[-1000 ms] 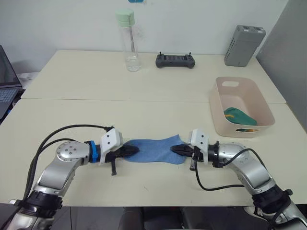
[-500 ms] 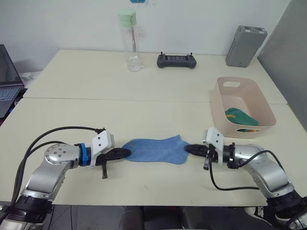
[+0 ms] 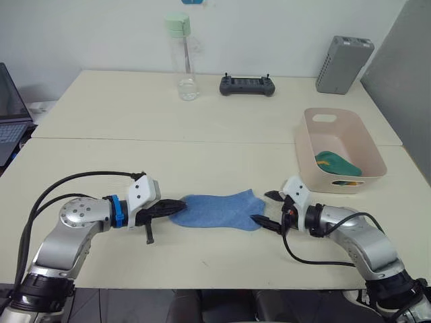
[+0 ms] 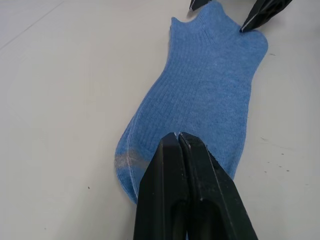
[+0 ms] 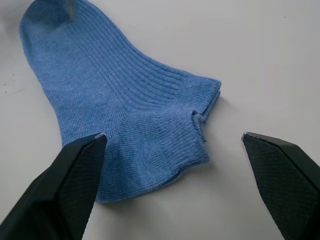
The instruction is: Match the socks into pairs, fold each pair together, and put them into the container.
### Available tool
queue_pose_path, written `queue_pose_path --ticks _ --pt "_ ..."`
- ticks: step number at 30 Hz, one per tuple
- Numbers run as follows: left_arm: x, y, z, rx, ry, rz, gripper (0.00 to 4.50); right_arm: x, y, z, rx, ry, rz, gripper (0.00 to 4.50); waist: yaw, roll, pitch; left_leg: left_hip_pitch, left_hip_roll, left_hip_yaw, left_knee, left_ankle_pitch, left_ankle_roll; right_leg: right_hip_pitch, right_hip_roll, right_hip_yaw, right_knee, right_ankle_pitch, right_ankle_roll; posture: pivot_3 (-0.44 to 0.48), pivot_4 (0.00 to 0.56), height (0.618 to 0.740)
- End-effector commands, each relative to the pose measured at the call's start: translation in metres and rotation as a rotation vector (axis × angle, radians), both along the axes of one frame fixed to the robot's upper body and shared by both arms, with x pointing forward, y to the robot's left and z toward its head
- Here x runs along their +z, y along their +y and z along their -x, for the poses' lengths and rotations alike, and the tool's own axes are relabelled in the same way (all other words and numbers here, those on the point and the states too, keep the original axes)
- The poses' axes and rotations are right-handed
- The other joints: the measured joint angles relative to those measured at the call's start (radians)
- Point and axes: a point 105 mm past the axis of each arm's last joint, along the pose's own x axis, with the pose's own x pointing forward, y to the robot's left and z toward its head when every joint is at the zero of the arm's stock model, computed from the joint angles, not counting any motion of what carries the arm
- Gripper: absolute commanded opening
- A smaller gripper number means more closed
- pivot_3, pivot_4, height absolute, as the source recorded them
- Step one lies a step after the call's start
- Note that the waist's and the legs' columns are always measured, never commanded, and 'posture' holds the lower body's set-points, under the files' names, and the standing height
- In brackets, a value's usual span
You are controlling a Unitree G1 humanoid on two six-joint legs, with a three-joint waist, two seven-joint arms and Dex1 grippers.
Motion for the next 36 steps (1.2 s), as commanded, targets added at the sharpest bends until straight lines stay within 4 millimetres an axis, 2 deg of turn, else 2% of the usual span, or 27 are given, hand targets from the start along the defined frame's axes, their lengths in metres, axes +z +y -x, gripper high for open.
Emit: queue_pose_path --ticks 1,3,5,9,14,21,27,31,36 --pt "0.008 -0.005 -0.001 -0.020 -0.039 0.000 0.00 -0.002 0.008 0.004 0.051 0.012 0.015 4.27 0.000 0.000 0.000 0.000 0.000 0.000 0.000 0.000 0.000 0.000 0.000 0.000 0.000 0.000 0.000 0.000 0.150 0.740" --pt "0.008 -0.006 -0.001 -0.022 -0.041 -0.001 0.00 -0.002 0.009 0.005 0.059 0.024 0.010 3.86 0.000 0.000 0.000 0.000 0.000 0.000 0.000 0.000 0.000 0.000 0.000 0.000 0.000 0.000 0.000 0.000 0.150 0.740" --pt "0.009 -0.006 -0.002 -0.025 -0.052 -0.008 0.00 -0.004 0.007 0.006 0.062 0.025 0.032 3.21 0.000 0.000 0.000 0.000 0.000 0.000 0.000 0.000 0.000 0.000 0.000 0.000 0.000 0.000 0.000 0.000 0.150 0.740" --pt "0.009 -0.010 -0.003 -0.045 -0.060 -0.010 0.00 -0.001 0.002 0.002 0.051 0.035 0.032 1.79 0.000 0.000 0.000 0.000 0.000 0.000 0.000 0.000 0.000 0.000 0.000 0.000 0.000 0.000 0.000 0.000 0.150 0.740" --pt "0.013 -0.026 -0.002 -0.101 -0.066 0.018 0.00 0.011 0.001 -0.001 0.022 0.105 -0.073 0.03 0.000 0.000 0.000 0.000 0.000 0.000 0.003 0.000 0.000 0.001 0.000 0.000 0.000 0.001 0.002 0.000 0.150 0.740" --pt "0.012 -0.060 -0.009 -0.204 -0.056 0.047 0.00 0.032 -0.002 0.000 0.009 0.246 -0.233 0.03 0.003 0.000 0.000 0.000 0.000 -0.001 0.004 0.000 0.000 0.002 0.000 0.000 0.000 0.001 0.002 0.000 0.150 0.740" --pt "-0.014 -0.089 -0.022 -0.229 -0.028 -0.011 0.00 0.044 -0.001 -0.001 0.013 0.277 -0.280 0.03 0.002 0.000 0.000 -0.001 -0.001 -0.001 0.005 0.000 0.000 0.002 0.001 0.000 0.001 0.002 0.003 0.000 0.150 0.740" --pt "-0.034 -0.093 -0.027 -0.229 -0.017 -0.096 0.00 0.049 0.000 -0.001 0.021 0.282 -0.288 0.03 -0.003 0.000 0.000 -0.001 -0.001 -0.001 0.005 0.000 0.000 0.002 0.001 0.000 0.001 0.002 0.003 0.000 0.150 0.740" --pt "-0.051 -0.093 -0.025 -0.234 0.009 -0.142 0.00 0.065 0.017 0.011 0.125 0.312 -0.362 0.03 -0.001 0.001 0.000 -0.001 0.000 -0.001 0.005 0.000 0.000 0.002 0.001 0.000 0.001 0.004 -0.001 0.000 0.150 0.740"
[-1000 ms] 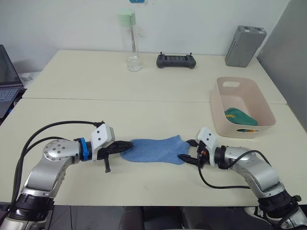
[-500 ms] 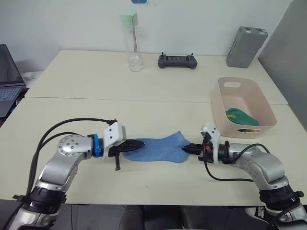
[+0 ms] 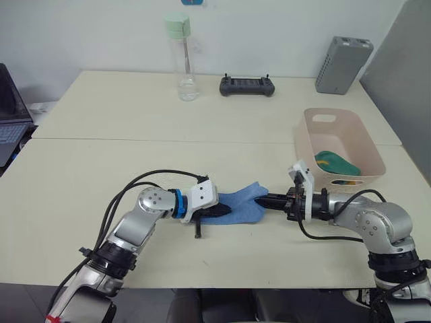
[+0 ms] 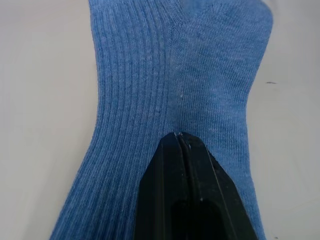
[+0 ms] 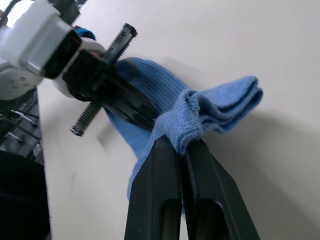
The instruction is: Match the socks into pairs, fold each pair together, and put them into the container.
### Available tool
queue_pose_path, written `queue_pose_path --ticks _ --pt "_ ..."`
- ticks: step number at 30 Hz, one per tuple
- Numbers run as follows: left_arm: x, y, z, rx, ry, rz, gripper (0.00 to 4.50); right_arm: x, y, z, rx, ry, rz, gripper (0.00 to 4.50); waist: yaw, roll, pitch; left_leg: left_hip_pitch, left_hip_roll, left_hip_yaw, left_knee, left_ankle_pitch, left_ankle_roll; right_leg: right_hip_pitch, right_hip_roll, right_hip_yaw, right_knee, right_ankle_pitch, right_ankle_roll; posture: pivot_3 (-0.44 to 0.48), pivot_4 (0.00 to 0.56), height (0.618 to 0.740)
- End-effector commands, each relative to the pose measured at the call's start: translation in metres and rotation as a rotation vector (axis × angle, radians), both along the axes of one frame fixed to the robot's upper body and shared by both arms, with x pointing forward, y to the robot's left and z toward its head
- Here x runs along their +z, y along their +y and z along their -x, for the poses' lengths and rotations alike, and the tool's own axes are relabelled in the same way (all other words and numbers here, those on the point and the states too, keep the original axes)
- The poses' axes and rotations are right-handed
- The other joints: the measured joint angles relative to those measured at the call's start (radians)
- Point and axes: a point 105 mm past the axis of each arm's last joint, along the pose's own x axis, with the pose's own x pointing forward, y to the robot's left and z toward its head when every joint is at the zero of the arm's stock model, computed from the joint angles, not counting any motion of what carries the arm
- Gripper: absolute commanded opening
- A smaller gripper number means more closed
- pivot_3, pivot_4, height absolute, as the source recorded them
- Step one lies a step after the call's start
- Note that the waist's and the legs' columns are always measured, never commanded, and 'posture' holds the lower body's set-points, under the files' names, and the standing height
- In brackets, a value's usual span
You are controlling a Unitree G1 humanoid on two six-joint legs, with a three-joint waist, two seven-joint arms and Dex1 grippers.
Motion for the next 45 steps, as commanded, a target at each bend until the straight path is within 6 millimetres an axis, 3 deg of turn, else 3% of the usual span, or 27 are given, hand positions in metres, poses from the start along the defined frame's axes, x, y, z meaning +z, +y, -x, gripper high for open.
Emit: queue_pose_path --ticks 1,8,14,18,23,27,30,33,40,42,45 --pt "-0.013 0.001 0.001 0.009 0.010 -0.039 0.00 0.026 0.016 0.011 0.084 -0.048 -0.087 0.03 0.000 0.000 0.000 0.000 0.000 0.000 0.000 0.000 0.000 0.000 0.000 0.000 0.000 0.000 0.000 0.000 0.150 0.740" --pt "0.006 0.018 0.004 0.077 0.081 0.056 0.00 0.025 0.055 0.008 0.131 -0.023 -0.149 0.03 -0.004 0.000 0.000 0.000 0.000 0.000 0.004 0.000 0.000 0.001 0.000 0.000 0.000 0.001 0.003 0.000 0.150 0.740" --pt "0.037 0.067 0.015 0.156 0.136 0.017 0.00 0.018 0.084 -0.005 0.166 -0.018 -0.145 0.03 -0.027 0.001 0.000 0.000 0.003 -0.001 0.003 0.000 0.000 -0.001 0.002 -0.001 0.002 0.000 0.002 0.000 0.150 0.740" --pt "0.072 0.097 0.012 0.252 0.088 0.019 0.00 0.010 0.112 -0.003 0.261 -0.001 -0.112 0.03 -0.028 0.000 0.000 -0.001 0.003 -0.001 0.002 0.000 0.000 -0.002 0.002 -0.001 0.002 0.000 0.001 0.000 0.150 0.740" --pt "0.083 0.110 0.004 0.322 0.039 0.016 0.00 -0.002 0.131 -0.001 0.316 0.016 -0.068 0.03 -0.023 0.001 0.000 -0.001 0.003 -0.001 0.001 0.000 0.000 -0.002 0.002 -0.001 0.000 -0.001 0.000 0.000 0.150 0.740" --pt "0.088 0.109 0.001 0.337 0.021 0.032 0.00 -0.012 0.137 -0.003 0.318 0.038 -0.045 0.03 -0.024 0.001 0.000 -0.001 0.003 -0.001 0.000 0.000 0.000 -0.003 0.002 -0.002 0.001 0.000 0.000 0.000 0.150 0.740" --pt "0.086 0.104 0.003 0.321 0.026 0.032 0.00 -0.008 0.134 -0.006 0.299 0.041 -0.072 0.79 -0.024 0.001 0.000 -0.001 0.003 -0.001 0.000 0.000 0.000 -0.003 0.002 -0.001 0.000 0.000 0.000 0.000 0.150 0.740" --pt "0.090 0.102 0.000 0.323 0.013 0.043 0.00 0.004 0.131 -0.010 0.266 0.034 -0.121 1.85 -0.024 0.001 0.000 -0.001 0.003 -0.001 -0.001 0.000 0.000 -0.003 0.002 -0.002 0.000 0.000 0.000 0.000 0.150 0.740" --pt "0.113 0.082 -0.011 0.246 -0.032 0.105 0.00 0.041 0.108 -0.002 0.267 0.044 -0.231 4.26 -0.022 0.001 0.000 -0.001 0.003 -0.001 -0.001 0.000 0.000 -0.003 0.002 -0.002 0.000 0.000 0.000 0.000 0.150 0.740" --pt "0.107 0.074 -0.005 0.199 0.001 0.099 0.00 0.038 0.096 -0.004 0.234 0.040 -0.203 4.47 -0.024 0.001 0.000 -0.002 0.003 -0.001 -0.001 0.000 0.000 -0.002 0.002 -0.002 0.000 0.000 0.000 0.000 0.150 0.740" --pt "0.077 0.070 0.014 0.125 0.076 0.012 0.00 0.022 0.076 -0.014 0.124 0.042 -0.117 4.47 -0.026 0.001 0.000 -0.001 0.003 -0.001 -0.002 0.000 0.000 -0.003 0.002 -0.001 0.000 0.000 -0.001 0.000 0.150 0.740"
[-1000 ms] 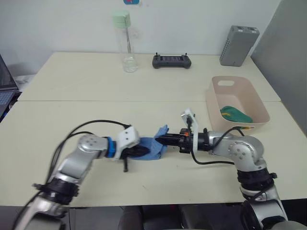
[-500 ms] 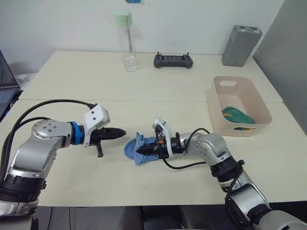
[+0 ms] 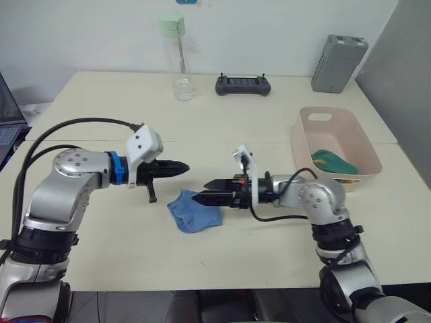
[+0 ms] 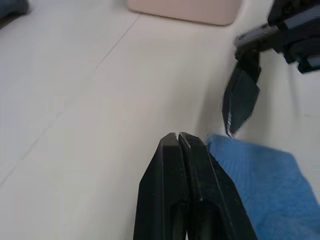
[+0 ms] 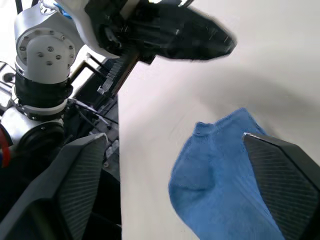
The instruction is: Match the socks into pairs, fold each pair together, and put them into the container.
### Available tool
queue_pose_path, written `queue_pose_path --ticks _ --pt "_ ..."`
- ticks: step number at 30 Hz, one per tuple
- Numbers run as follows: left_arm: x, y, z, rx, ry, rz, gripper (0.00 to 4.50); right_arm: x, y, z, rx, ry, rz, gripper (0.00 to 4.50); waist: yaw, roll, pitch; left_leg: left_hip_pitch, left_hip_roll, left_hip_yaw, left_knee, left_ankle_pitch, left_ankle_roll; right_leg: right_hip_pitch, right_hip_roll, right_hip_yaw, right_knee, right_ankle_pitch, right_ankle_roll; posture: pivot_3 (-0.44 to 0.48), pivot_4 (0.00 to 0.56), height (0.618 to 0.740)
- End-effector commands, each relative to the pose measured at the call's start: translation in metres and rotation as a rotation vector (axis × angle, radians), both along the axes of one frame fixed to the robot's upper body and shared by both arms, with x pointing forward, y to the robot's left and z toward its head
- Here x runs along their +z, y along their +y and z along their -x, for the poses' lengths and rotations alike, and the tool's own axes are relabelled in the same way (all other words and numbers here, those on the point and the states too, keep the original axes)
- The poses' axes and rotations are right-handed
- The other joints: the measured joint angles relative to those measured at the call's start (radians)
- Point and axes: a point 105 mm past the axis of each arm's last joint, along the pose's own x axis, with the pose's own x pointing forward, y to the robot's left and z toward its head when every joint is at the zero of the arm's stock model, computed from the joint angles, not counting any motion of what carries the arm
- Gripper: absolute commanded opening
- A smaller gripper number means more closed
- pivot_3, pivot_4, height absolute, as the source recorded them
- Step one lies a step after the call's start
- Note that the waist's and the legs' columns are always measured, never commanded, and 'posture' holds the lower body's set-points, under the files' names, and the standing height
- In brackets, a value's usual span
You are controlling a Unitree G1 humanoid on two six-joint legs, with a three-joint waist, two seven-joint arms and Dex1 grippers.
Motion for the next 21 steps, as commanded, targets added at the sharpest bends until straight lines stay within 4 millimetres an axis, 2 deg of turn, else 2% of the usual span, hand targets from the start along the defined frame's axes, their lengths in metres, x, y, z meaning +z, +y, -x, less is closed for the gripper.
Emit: queue_pose_path --ticks 1,3,6,10,16,21 --pt "-0.030 -0.007 0.023 -0.101 0.074 -0.083 0.00 -0.008 -0.018 -0.006 -0.095 -0.002 0.047 4.47 -0.005 0.000 0.000 0.000 0.000 0.000 -0.001 0.000 0.000 0.000 0.000 0.000 0.000 0.000 -0.001 0.000 0.150 0.740" --pt "-0.049 -0.001 0.027 -0.101 0.081 -0.143 0.00 -0.013 -0.023 -0.004 -0.109 0.019 0.063 4.47 -0.006 0.000 0.000 0.000 0.000 0.001 -0.003 0.000 0.000 -0.001 0.000 0.001 0.000 0.000 -0.002 0.000 0.150 0.740" --pt "-0.075 0.012 0.023 -0.083 0.019 -0.250 0.00 -0.025 -0.025 0.001 -0.112 0.048 0.107 4.47 -0.004 0.000 0.000 0.001 0.002 0.000 -0.004 0.000 0.000 -0.002 0.002 0.000 0.001 -0.001 -0.003 0.000 0.150 0.740" --pt "-0.099 0.029 0.025 -0.084 0.022 -0.333 0.00 -0.036 -0.018 0.003 -0.103 0.084 0.131 4.47 -0.002 0.000 0.000 0.001 0.002 0.001 -0.003 0.000 0.000 -0.001 0.001 0.001 0.000 -0.001 -0.003 0.000 0.150 0.740" --pt "-0.105 0.032 0.029 -0.078 0.036 -0.306 0.00 -0.049 0.008 -0.001 -0.076 0.139 0.136 4.47 -0.007 0.001 -0.001 0.003 0.003 0.002 -0.003 0.000 0.000 -0.001 0.002 0.001 0.001 -0.001 -0.001 0.000 0.150 0.740" --pt "-0.098 0.029 0.029 -0.062 0.026 -0.269 0.00 -0.056 0.033 0.004 0.004 0.187 0.122 4.47 -0.009 0.001 -0.002 0.004 0.005 0.002 -0.003 0.000 0.000 -0.001 0.003 0.000 0.001 -0.001 -0.001 0.000 0.150 0.740"
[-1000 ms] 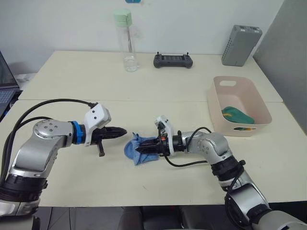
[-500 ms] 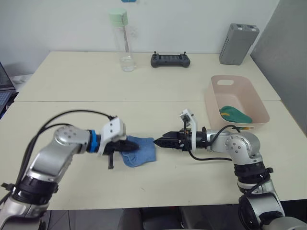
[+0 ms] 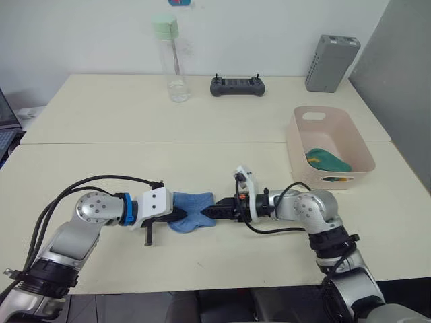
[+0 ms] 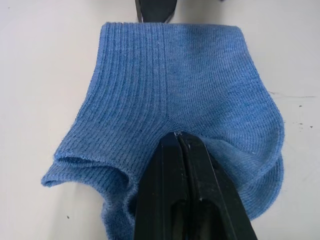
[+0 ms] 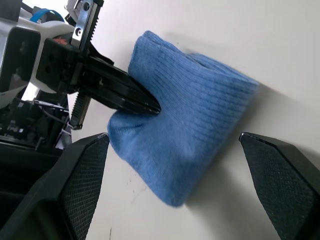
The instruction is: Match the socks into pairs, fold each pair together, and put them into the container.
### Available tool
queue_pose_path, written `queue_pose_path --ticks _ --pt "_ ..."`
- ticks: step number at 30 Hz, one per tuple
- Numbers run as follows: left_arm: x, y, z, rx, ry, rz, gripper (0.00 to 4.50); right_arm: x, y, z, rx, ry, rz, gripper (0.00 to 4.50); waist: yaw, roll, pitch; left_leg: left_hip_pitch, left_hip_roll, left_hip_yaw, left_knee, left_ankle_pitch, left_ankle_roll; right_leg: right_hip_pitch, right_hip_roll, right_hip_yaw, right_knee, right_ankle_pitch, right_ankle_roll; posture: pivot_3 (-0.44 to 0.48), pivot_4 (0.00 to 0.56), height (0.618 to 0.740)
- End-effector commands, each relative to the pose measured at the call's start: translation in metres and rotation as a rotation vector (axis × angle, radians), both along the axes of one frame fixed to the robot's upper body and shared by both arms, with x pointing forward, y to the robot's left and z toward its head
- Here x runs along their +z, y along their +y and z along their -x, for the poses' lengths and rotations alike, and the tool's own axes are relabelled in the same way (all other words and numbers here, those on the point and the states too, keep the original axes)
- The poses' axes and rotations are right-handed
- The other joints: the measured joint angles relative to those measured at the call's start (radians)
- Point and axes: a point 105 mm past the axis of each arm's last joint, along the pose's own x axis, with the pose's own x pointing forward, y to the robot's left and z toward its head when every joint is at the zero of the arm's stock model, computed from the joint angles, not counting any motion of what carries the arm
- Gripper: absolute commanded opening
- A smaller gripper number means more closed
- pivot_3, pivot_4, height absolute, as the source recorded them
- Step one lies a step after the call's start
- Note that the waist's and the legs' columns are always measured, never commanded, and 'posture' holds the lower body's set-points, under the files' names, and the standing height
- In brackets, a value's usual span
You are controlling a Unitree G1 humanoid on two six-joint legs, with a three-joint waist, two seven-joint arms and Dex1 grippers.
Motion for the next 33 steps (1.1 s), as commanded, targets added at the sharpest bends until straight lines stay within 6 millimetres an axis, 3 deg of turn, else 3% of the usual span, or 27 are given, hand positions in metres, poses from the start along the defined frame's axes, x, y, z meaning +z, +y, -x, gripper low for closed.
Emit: queue_pose_path --ticks 1,5,9,10,13,19,23,24,28,33 --pt "-0.010 0.009 0.003 0.048 0.050 -0.018 0.00 -0.002 0.016 0.006 0.067 0.014 -0.014 4.47 0.000 0.000 0.000 0.000 0.001 0.000 0.000 0.000 0.000 0.000 0.000 0.000 0.000 0.000 0.000 0.000 0.150 0.740" --pt "-0.004 0.007 0.003 0.061 0.038 0.015 0.00 0.000 0.037 0.010 0.118 0.037 -0.053 4.47 -0.004 0.000 0.000 0.000 0.003 0.000 0.000 0.000 0.000 0.000 0.002 -0.001 0.000 0.000 -0.001 0.000 0.150 0.740" --pt "0.003 0.003 0.004 0.070 0.028 0.060 0.00 -0.004 0.042 0.007 0.120 0.021 -0.052 4.47 -0.005 0.000 0.000 0.000 0.004 0.000 -0.001 0.000 0.000 -0.001 0.005 -0.001 0.000 0.000 -0.002 0.000 0.150 0.740" --pt "0.004 0.003 0.004 0.075 0.026 0.071 0.00 -0.004 0.042 0.007 0.124 0.019 -0.052 4.30 -0.005 0.000 0.000 0.000 0.005 0.000 -0.001 0.000 0.000 -0.001 0.005 -0.001 0.000 0.000 -0.002 0.000 0.150 0.740" --pt "0.006 0.002 0.006 0.077 0.028 0.085 0.00 -0.005 0.041 0.004 0.106 0.014 -0.062 3.57 -0.005 0.000 0.000 0.000 0.004 0.000 -0.001 0.000 0.000 -0.001 0.005 -0.001 0.000 0.000 -0.002 0.000 0.150 0.740" --pt "0.014 0.002 0.005 0.079 0.018 0.122 0.00 0.000 0.035 0.001 0.088 0.010 -0.082 1.55 -0.001 0.000 0.000 -0.001 0.004 0.000 -0.001 0.000 0.000 -0.002 0.005 -0.001 0.000 -0.001 -0.002 0.000 0.150 0.740" --pt "0.028 -0.002 0.000 0.068 0.021 0.182 0.00 0.012 0.032 0.001 0.078 -0.001 -0.126 0.13 0.003 0.000 0.000 -0.001 0.004 -0.001 -0.001 0.000 0.000 -0.002 0.005 -0.001 0.000 -0.001 -0.002 0.000 0.150 0.740" --pt "0.034 -0.004 -0.001 0.070 0.028 0.207 0.00 0.015 0.030 0.001 0.075 -0.012 -0.128 0.03 0.005 0.000 0.000 -0.001 0.004 0.000 -0.001 0.000 0.000 -0.001 0.005 -0.001 0.000 -0.001 -0.002 0.000 0.150 0.740" --pt "0.075 -0.017 -0.011 0.063 0.064 0.364 0.86 0.047 0.004 -0.010 0.016 -0.128 -0.157 0.00 0.012 0.000 0.001 -0.003 0.005 0.000 0.000 0.000 0.000 -0.001 0.004 -0.003 0.000 0.000 -0.002 0.000 0.150 0.740" --pt "0.135 -0.053 -0.021 0.010 0.037 0.570 2.35 0.108 -0.056 -0.027 -0.154 -0.353 -0.156 0.00 0.017 0.001 0.001 -0.004 0.004 0.000 0.000 0.000 0.000 -0.001 0.004 -0.003 -0.001 0.000 -0.001 0.000 0.150 0.740"
